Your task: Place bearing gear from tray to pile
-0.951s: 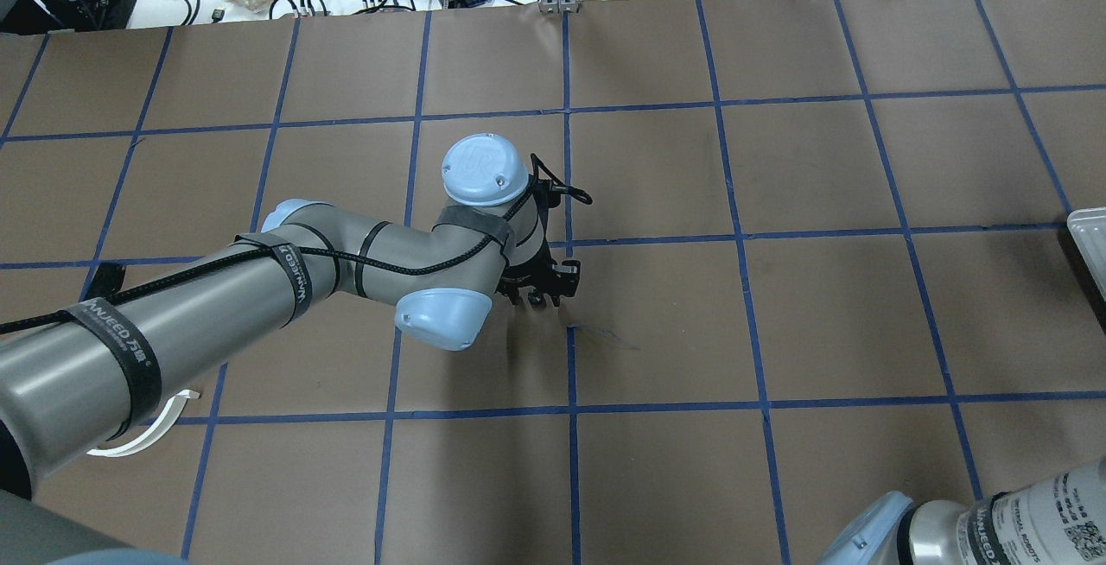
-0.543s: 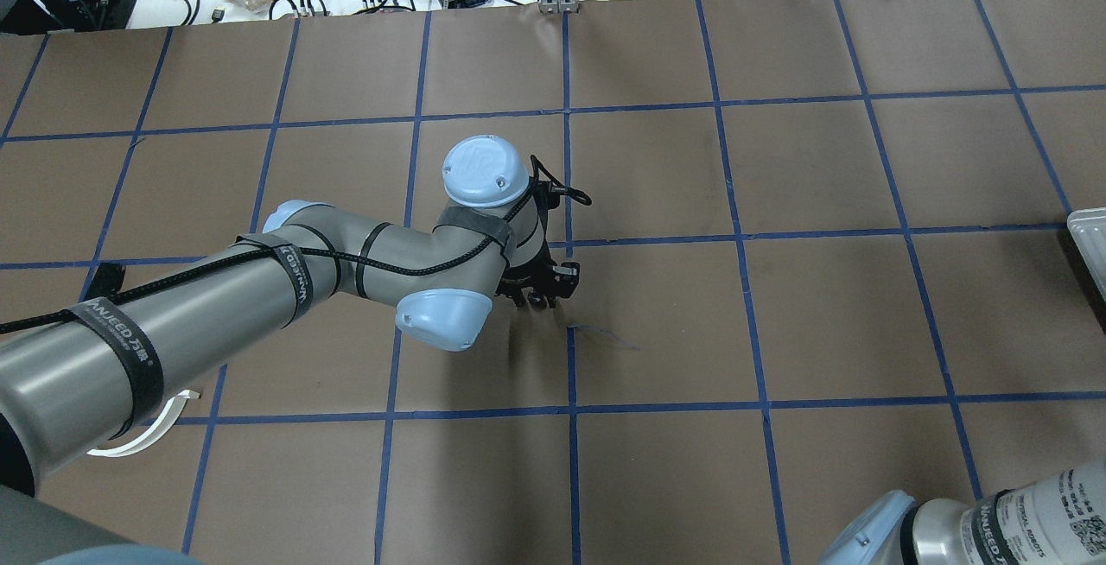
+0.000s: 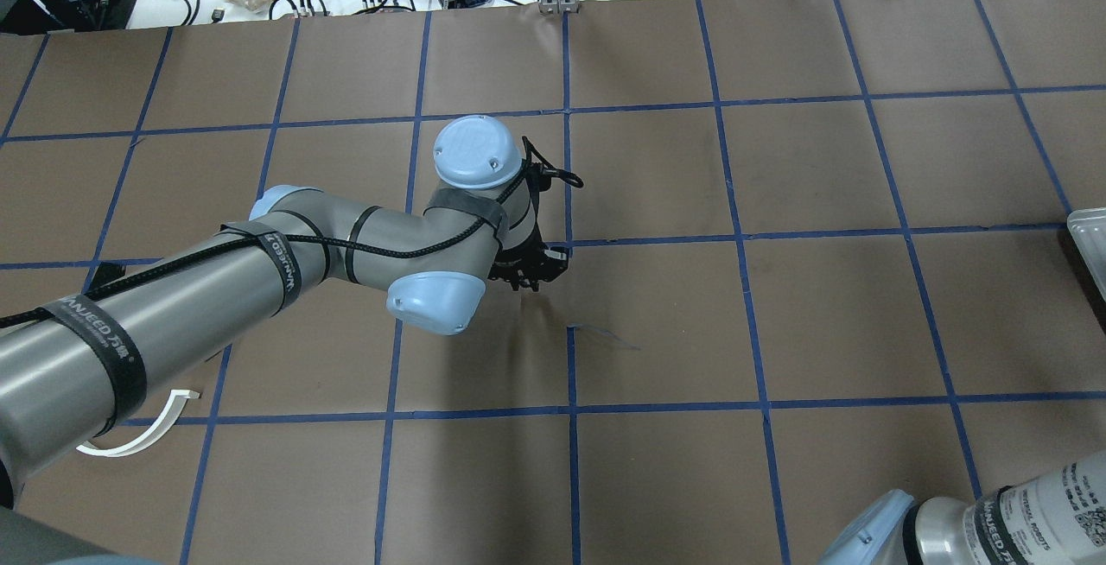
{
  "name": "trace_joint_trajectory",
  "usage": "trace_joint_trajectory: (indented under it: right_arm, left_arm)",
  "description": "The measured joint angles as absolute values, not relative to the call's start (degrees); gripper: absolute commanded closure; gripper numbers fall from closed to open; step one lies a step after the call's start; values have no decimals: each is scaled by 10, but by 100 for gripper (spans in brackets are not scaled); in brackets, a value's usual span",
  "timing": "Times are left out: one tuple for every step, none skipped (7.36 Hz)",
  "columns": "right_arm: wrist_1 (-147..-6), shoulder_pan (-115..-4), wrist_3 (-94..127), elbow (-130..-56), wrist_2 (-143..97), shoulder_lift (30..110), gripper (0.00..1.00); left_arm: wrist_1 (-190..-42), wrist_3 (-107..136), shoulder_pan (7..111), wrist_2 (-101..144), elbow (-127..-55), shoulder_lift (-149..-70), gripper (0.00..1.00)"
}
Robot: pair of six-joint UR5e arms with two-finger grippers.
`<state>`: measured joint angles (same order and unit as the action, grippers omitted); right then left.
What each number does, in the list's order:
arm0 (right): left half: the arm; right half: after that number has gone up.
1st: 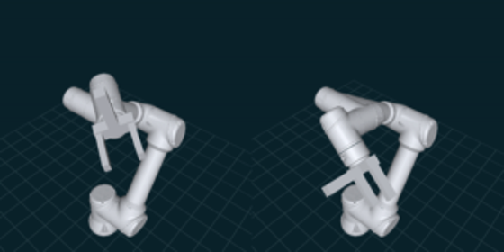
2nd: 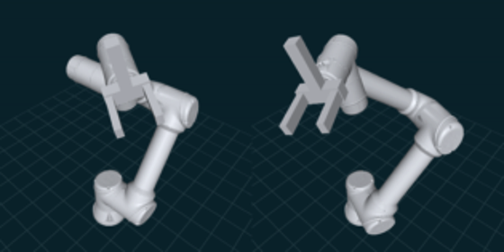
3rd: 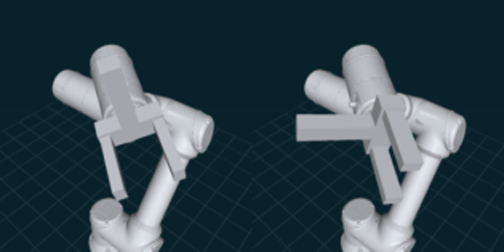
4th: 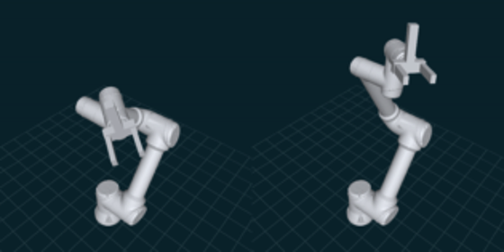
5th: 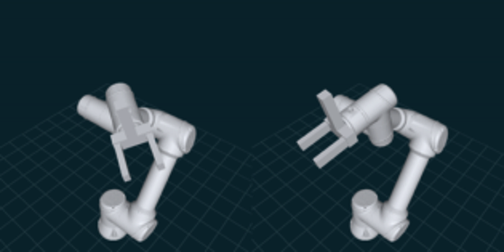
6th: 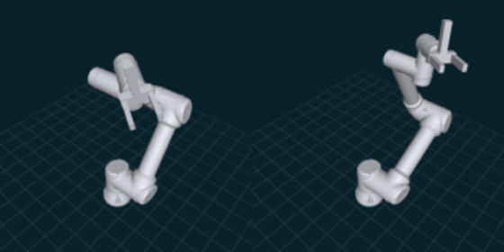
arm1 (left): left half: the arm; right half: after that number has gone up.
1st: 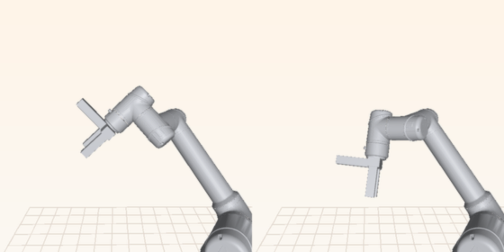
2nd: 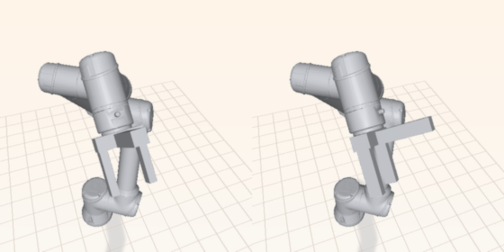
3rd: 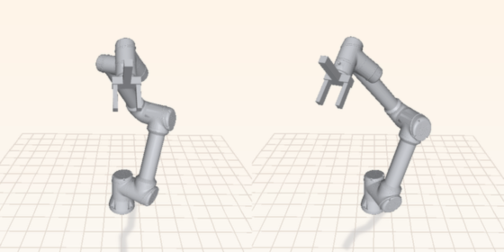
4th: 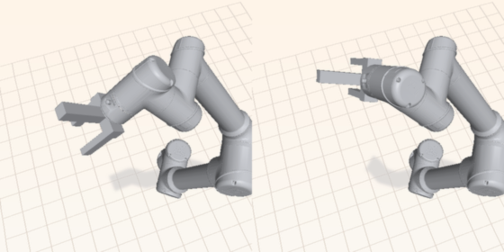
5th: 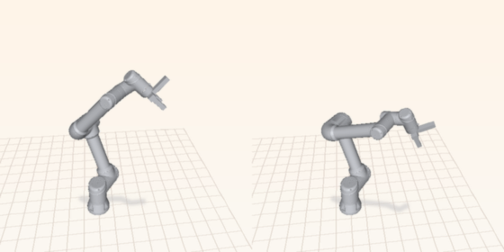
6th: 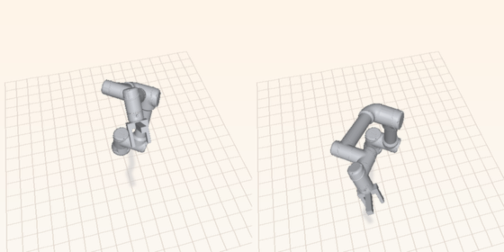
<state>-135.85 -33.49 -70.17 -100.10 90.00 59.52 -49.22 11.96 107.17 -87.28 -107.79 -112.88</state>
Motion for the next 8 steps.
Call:
trace_joint_trajectory:
  right_arm:
    - [-1357, -335, -702, -1001, 900, 595, 41]
    - [-1356, -335, -702, -1002, 900, 594, 49]
    - [-1355, -335, -702, -1003, 900, 594, 59]
    - [-1355, -335, -702, -1003, 900, 595, 69]
    - [-1354, -335, -702, -1004, 900, 595, 75]
    - [-1354, -335, -702, -1004, 899, 595, 77]
    - [-1353, -335, -702, -1004, 899, 595, 81]
    - [-1351, -335, -701, -1004, 899, 596, 83]
  left_arm:
    - [-539, 99, 1042, -876, -1049, -1120, 100]
    - [-595, 74, 1000, -880, -1016, -1108, 100]
    - [-640, 56, 951, -883, -988, -1096, 100]
    - [-668, 42, 900, -888, -972, -1085, 100]
    - [-682, 15, 849, -893, -966, -1078, 100]
    - [-691, -31, 795, -895, -966, -1076, 100]
    - [-698, -82, 746, -900, -967, -1075, 100]
    - [-702, -136, 698, -912, -972, -1076, 100]
